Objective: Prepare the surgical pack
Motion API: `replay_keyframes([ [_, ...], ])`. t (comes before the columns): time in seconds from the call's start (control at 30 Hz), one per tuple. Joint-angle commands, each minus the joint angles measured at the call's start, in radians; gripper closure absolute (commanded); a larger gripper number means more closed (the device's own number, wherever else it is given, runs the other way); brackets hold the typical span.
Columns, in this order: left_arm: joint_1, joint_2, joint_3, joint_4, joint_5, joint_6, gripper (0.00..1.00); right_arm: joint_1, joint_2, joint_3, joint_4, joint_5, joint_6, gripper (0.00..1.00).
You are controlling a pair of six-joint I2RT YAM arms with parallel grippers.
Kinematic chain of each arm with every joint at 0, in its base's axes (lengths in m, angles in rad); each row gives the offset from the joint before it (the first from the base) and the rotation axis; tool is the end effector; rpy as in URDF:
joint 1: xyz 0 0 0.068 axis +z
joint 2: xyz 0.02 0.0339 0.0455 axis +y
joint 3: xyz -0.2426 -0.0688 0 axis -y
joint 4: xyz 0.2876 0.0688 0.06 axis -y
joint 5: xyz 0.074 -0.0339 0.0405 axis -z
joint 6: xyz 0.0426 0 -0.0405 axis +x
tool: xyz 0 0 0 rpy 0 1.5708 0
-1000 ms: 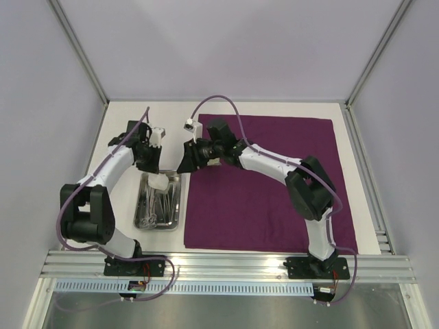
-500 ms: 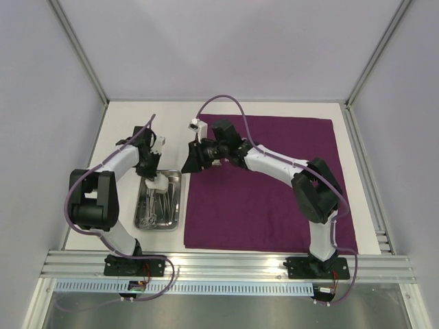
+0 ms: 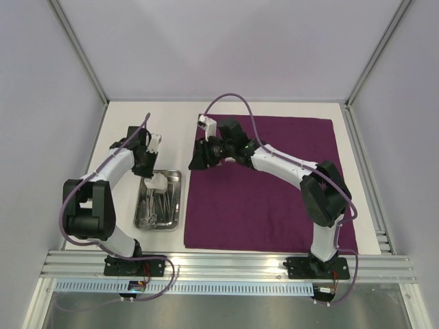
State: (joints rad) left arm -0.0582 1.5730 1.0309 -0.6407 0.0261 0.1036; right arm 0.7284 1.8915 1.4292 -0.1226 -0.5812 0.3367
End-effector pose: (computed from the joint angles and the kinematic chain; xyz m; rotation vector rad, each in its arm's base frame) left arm 0.3413 -0.0210 0.1512 0.2295 2.7435 -0.0236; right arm 0.3367 0.3317 0.2086 -0.8041 2.1683 1.2111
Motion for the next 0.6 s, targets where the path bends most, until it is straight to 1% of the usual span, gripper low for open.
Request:
replay_keyframes([
  [0.0,0.003,-0.065,0.041,-0.013,0.046,0.031,0.73,-0.050,-0.113,-0.001,-0.172,0.191,0.033,0.55],
  [0.07,0.003,-0.080,0.049,-0.028,0.043,0.036,0.71,-0.069,-0.196,-0.007,-0.282,0.285,0.050,0.55],
  [0.1,0.003,-0.102,0.049,-0.031,0.041,0.036,0.71,-0.079,-0.228,-0.019,-0.339,0.413,0.056,0.55],
  [0.13,0.003,-0.114,0.049,-0.033,0.041,0.038,0.68,-0.083,-0.291,-0.029,-0.453,0.481,0.058,0.52],
  [0.17,0.003,-0.128,0.051,-0.045,0.041,0.039,0.65,-0.086,-0.319,-0.036,-0.512,0.550,0.058,0.50],
  [0.2,0.003,-0.157,0.054,-0.053,0.046,0.041,0.62,-0.093,-0.345,-0.044,-0.623,0.696,0.068,0.43],
  [0.27,0.003,-0.182,0.075,-0.092,0.058,0.047,0.57,-0.104,-0.399,-0.073,-0.733,0.818,0.094,0.36],
  [0.3,0.003,-0.200,0.087,-0.112,0.067,0.059,0.55,-0.130,-0.414,-0.091,-0.779,0.863,0.108,0.32],
  [0.33,0.001,-0.205,0.101,-0.135,0.072,0.065,0.51,-0.154,-0.445,-0.137,-0.845,0.898,0.140,0.30],
  [0.37,0.003,-0.212,0.128,-0.184,0.075,0.071,0.50,-0.190,-0.460,-0.169,-0.867,0.887,0.153,0.30],
  [0.4,0.003,-0.228,0.141,-0.204,0.072,0.079,0.47,-0.281,-0.477,-0.200,-0.883,0.827,0.166,0.30],
  [0.43,0.003,-0.240,0.149,-0.223,0.067,0.085,0.46,-0.334,-0.518,-0.232,-0.882,0.795,0.186,0.30],
  [0.47,0.003,-0.251,0.161,-0.252,0.064,0.093,0.44,-0.384,-0.538,-0.310,-0.878,0.769,0.191,0.30],
  [0.5,0.003,-0.274,0.161,-0.266,0.066,0.105,0.41,-0.487,-0.560,-0.341,-0.855,0.726,0.200,0.30],
  [0.57,0.003,-0.295,0.161,-0.301,0.057,0.117,0.39,-0.582,-0.598,-0.427,-0.832,0.692,0.199,0.30],
])
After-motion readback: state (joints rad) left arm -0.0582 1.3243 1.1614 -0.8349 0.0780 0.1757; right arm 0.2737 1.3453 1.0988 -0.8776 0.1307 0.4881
